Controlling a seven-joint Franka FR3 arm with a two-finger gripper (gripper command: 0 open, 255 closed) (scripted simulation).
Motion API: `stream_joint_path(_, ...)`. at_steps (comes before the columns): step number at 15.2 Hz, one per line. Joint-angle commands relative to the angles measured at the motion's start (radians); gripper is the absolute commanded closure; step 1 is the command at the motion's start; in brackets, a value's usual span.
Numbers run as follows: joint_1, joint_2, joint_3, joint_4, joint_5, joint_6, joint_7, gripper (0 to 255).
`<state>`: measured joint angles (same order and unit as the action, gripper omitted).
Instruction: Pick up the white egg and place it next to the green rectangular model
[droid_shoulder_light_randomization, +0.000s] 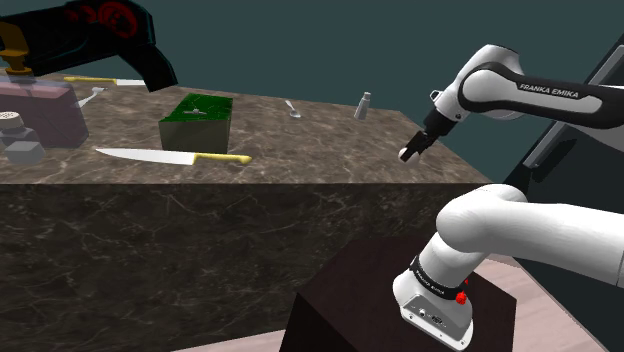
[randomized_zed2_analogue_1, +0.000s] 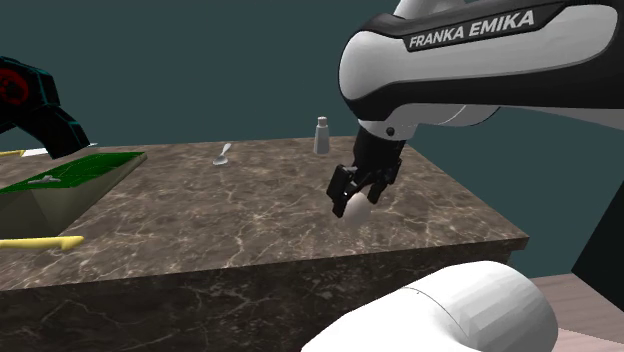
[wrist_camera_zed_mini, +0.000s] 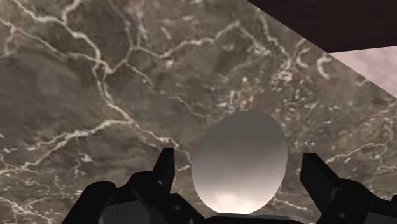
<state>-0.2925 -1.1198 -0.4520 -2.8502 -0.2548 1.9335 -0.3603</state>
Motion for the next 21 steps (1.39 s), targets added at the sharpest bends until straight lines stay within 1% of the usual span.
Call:
stream_joint_path(1, 0.000, 0.003, -0.002, -0.006, -0.002, 0.010, 0.001, 0)
stream_joint_path(7, 0.000, 0.003, -0.002, -0.006, -0.002, 0.010, 0.000, 0)
stream_joint_path(8, 0.000, 0.003, -0.002, -0.006, -0.002, 0.010, 0.000, 255)
stream_joint_path(17, 0.000, 0.003, -0.002, -0.006, -0.002, 0.010, 0.001, 255)
stream_joint_path(21, 0.012, 0.001, 0.019, 0.045, 0.017, -0.042, 0.007, 255)
